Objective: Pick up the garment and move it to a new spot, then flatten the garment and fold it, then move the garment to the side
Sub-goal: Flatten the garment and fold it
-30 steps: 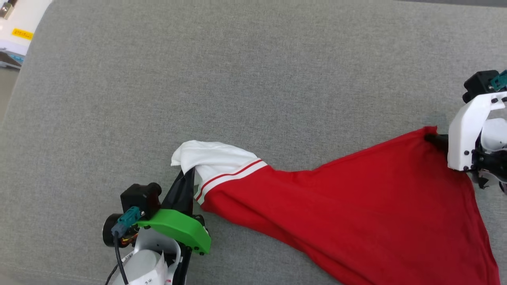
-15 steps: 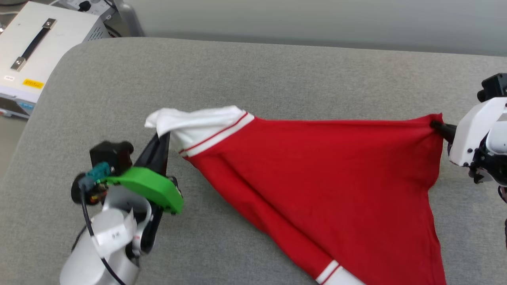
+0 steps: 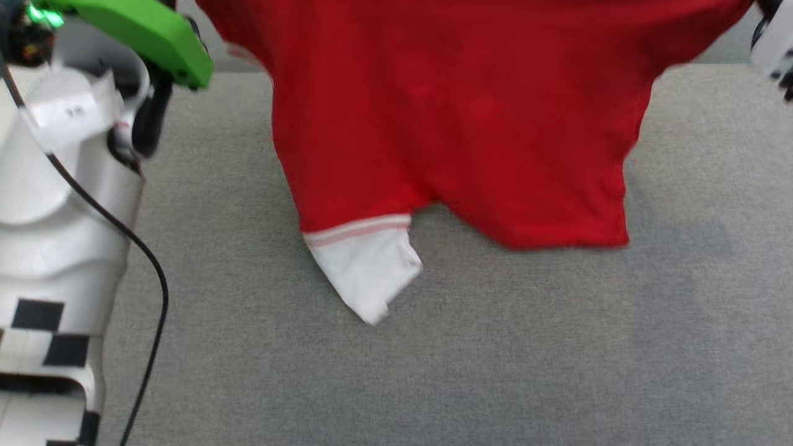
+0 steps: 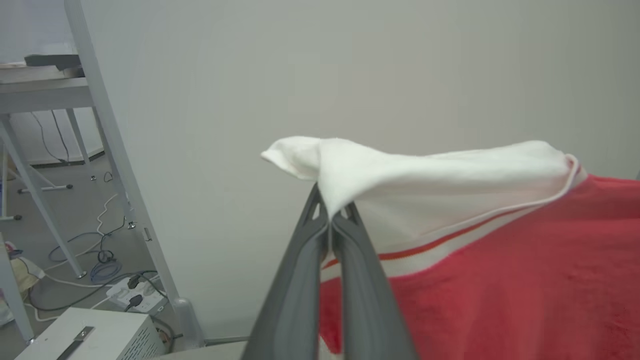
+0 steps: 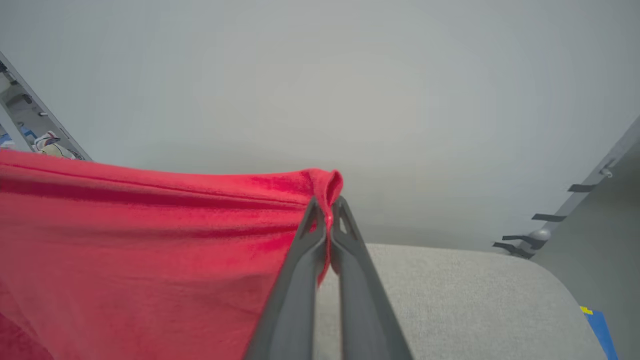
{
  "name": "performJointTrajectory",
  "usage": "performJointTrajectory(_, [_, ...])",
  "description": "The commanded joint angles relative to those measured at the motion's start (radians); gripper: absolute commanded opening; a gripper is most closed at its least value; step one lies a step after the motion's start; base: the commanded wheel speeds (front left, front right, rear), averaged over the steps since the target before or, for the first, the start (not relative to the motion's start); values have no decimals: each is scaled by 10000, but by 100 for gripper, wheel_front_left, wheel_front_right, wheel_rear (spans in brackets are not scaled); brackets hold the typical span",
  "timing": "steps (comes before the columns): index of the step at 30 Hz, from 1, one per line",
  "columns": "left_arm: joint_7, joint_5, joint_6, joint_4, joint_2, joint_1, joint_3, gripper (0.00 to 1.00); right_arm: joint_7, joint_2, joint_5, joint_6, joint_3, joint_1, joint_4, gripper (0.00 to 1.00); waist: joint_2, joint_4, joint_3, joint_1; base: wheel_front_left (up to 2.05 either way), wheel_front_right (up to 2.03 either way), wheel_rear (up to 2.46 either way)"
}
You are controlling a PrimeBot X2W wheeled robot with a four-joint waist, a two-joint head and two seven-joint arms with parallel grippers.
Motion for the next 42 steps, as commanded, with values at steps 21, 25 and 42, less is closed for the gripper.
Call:
performJointTrajectory(21, [-1727, 404, -431, 4155, -41, -5501, 323, 0, -1781, 1359, -2098, -17, -976, -5227, 2272, 0, 0, -531, 3886, -1, 0, 0, 0])
performJointTrajectory(25, [-1969, 286, -602, 4822, -149, -5153, 282, 0, -1896, 1547, -1818, -17, -598, -4956, 2716, 0, 0, -475, 3991, -1, 0, 0, 0])
performJointTrajectory(42, [-2430, -998, -1067, 4853, -663, -507, 430, 0, -2950, 1172, 421, -17, 1223, -486, 2562, 0, 0, 4, 2473, -1, 0, 0, 0])
